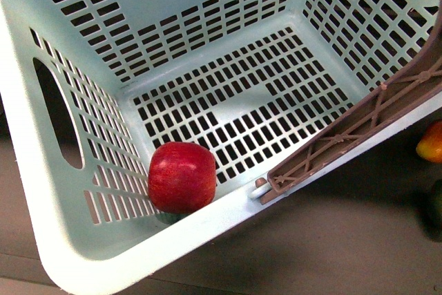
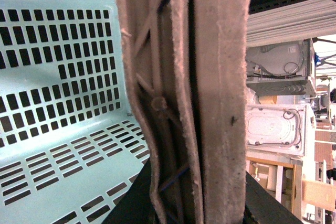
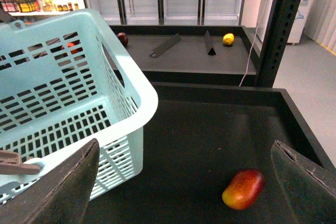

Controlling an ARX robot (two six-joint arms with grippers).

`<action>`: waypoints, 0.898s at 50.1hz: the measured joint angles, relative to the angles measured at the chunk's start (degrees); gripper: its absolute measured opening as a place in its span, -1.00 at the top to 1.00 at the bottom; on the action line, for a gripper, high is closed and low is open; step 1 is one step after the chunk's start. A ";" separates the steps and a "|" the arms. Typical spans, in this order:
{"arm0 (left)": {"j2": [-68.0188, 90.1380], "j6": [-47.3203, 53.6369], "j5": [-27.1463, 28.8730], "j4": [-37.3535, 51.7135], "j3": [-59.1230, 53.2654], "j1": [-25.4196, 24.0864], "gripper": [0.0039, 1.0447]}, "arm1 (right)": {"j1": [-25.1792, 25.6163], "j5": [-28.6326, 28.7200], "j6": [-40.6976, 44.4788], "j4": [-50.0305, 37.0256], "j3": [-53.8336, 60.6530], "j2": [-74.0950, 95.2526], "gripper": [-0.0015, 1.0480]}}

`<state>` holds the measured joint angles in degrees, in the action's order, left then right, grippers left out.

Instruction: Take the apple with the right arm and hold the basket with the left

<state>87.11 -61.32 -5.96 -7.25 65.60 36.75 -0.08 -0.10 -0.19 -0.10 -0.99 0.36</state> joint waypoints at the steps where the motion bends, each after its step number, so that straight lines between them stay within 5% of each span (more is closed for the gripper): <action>1: 0.00 -0.13 3.50 -1.25 0.28 0.61 0.66 | 0.00 0.00 0.00 0.00 0.00 0.00 -0.83; 5: 0.00 -4.00 20.50 -6.84 0.66 2.03 0.66 | 0.00 0.00 0.00 0.02 0.00 0.00 -0.83; 11: -0.72 -5.86 31.39 -6.38 -0.59 -1.44 0.66 | 0.00 -0.04 0.00 0.02 0.00 -0.09 -0.83; 27: 2.60 -21.16 24.46 2.93 -5.03 -15.50 0.66 | 0.00 0.07 0.00 0.02 0.00 -0.09 -0.83; 45: 15.91 -27.65 23.12 5.81 3.30 -20.65 0.66 | 0.00 0.09 0.00 0.02 0.00 -0.09 -0.83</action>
<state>103.02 -88.97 17.17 -1.43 68.90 16.10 -0.08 -0.01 -0.19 -0.08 -0.99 0.27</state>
